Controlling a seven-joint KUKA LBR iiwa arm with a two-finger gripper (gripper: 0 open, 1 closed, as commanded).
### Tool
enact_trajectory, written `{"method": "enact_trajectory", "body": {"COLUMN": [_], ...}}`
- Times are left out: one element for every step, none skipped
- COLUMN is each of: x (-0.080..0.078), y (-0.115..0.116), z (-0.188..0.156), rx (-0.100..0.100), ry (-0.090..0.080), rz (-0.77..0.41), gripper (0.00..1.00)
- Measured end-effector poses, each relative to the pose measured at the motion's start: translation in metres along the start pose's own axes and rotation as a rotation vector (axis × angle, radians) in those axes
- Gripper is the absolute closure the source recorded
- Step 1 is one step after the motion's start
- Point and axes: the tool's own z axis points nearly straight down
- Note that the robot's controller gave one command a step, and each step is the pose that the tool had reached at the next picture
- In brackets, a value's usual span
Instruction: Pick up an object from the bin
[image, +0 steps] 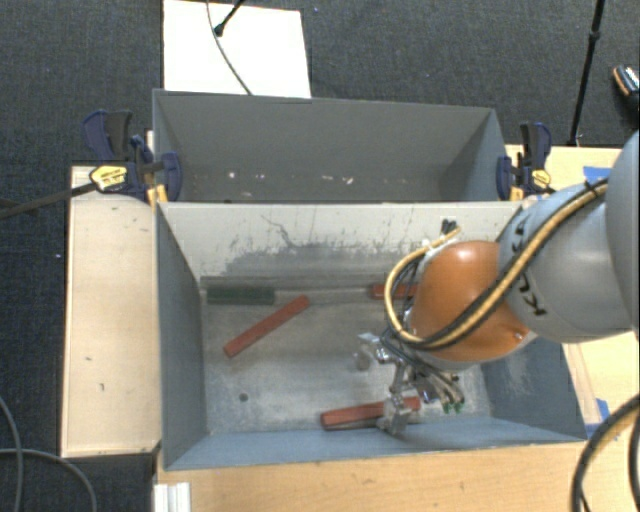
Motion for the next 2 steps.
{"method": "enact_trajectory", "body": {"x": [0.002,-0.003], "y": [0.0,0.008], "z": [0.001,-0.131], "rx": [-0.001,0.0], "ry": [0.006,0.001], "rz": [0.006,-0.2], "gripper": [1.0,1.0]}}
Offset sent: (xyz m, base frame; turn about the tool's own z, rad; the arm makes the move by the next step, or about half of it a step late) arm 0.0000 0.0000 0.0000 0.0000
